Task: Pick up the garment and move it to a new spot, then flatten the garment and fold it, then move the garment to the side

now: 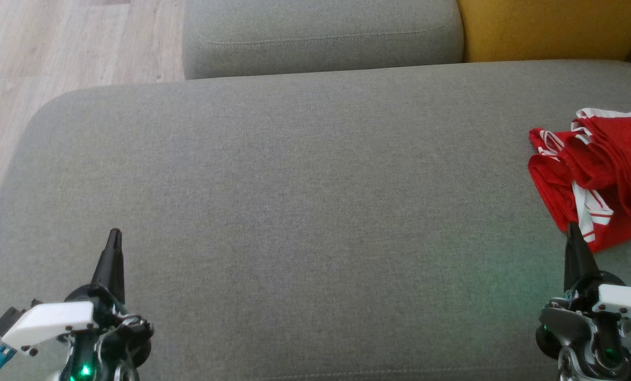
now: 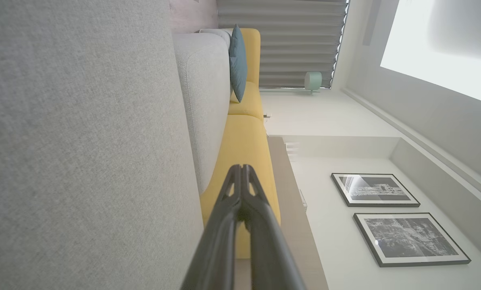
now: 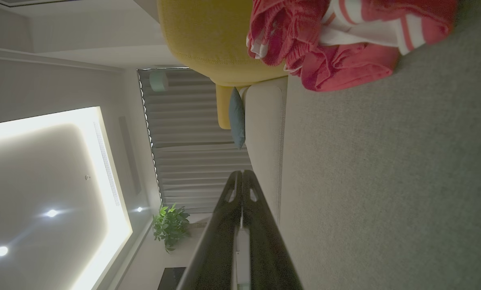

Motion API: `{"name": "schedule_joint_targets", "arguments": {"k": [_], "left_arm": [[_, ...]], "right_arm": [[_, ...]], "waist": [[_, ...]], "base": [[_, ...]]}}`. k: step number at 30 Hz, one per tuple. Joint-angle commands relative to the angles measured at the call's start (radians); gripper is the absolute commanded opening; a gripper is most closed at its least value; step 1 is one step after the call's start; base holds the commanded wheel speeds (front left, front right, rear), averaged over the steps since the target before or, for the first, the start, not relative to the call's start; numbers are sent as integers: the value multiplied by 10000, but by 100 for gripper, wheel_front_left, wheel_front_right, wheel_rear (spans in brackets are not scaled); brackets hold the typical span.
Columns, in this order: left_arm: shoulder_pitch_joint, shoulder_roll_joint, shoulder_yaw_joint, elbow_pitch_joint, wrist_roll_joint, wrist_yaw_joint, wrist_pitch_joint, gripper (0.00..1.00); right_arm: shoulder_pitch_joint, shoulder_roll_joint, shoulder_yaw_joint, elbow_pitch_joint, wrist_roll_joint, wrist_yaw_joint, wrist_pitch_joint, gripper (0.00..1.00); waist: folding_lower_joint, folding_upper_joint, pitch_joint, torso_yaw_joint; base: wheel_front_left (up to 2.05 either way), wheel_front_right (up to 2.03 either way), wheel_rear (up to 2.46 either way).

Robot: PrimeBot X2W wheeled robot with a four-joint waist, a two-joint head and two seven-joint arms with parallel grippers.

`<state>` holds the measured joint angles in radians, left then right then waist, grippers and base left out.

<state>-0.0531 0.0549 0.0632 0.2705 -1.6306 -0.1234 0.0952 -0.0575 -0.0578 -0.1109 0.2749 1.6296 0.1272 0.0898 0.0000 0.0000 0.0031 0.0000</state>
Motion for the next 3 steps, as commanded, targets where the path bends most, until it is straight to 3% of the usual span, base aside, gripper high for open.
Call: {"name": "schedule_joint_targets", "arguments": {"k": [1,3], "left_arm": [[-536,64,356,-259,95,-73,60,0],[-536,61,361,-259,99,-73,63,0]], "right_arm": [[-487,-57,151,-311,-60,35,89,0],[-488,-53,146,-311,-65,35,93,0]], "waist": [[0,0,0,0],[0,0,0,0]], "base": [[0,0,0],[0,0,0]]}}
